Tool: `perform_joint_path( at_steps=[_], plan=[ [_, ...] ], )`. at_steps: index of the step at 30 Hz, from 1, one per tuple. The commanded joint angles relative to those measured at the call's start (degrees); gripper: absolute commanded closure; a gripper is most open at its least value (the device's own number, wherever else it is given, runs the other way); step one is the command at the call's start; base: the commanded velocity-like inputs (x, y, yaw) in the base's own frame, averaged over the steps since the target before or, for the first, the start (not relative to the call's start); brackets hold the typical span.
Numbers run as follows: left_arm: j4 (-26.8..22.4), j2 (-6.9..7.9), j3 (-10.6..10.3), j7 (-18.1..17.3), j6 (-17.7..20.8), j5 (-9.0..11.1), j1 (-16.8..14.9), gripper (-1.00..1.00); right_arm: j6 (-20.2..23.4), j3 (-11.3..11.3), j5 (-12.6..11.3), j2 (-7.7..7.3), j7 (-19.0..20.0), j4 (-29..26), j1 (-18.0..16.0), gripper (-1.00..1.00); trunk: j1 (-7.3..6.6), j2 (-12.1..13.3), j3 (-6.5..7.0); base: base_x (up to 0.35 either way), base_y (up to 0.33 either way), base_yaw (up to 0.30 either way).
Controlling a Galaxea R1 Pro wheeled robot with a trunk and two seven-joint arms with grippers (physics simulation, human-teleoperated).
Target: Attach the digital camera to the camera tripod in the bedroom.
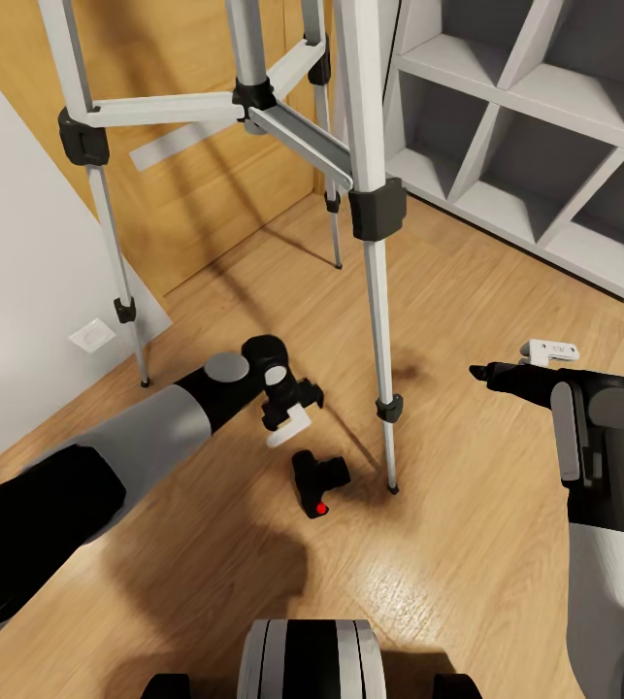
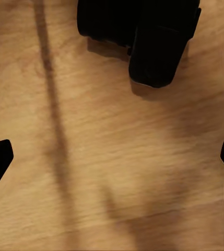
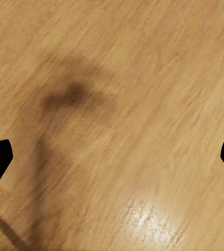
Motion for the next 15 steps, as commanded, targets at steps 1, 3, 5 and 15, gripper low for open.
perform_joint_path(
  at_steps=[1, 3, 5, 15],
  plan=[
    [0.0, 0.0, -0.1, 0.0, -0.3, -0.2, 0.0, -1.0, 0.3, -0.1, -0.2, -0.01, 0.1, 0.0, 0.0, -1.0, -0.01, 0.0, -0.03, 0.0, 0.0, 0.0],
    [0.5, 0.05, -0.2, 0.1, -1.2, 0.5, -0.1, -1.0, 0.3, -0.1, -0.2, -0.01, 0.1, 0.0, 0.0, -1.0, -0.01, 0.0, -0.03, 0.0, 0.0, 0.0],
    [0.9, 0.07, -0.2, 0.2, -2.1, 1.0, -0.1, -1.0, 0.3, -0.1, -0.2, -0.01, 0.1, 0.0, 0.0, -1.0, -0.01, 0.0, -0.03, 0.0, 0.0, 0.0],
    [4.0, -0.19, -0.2, 0.7, -5.1, 1.4, 0.1, -1.0, 0.3, -0.1, -0.2, -0.01, 0.1, 0.0, 0.0, -1.0, -0.01, 0.0, -0.03, 0.0, 0.0, 0.0]
  ],
)
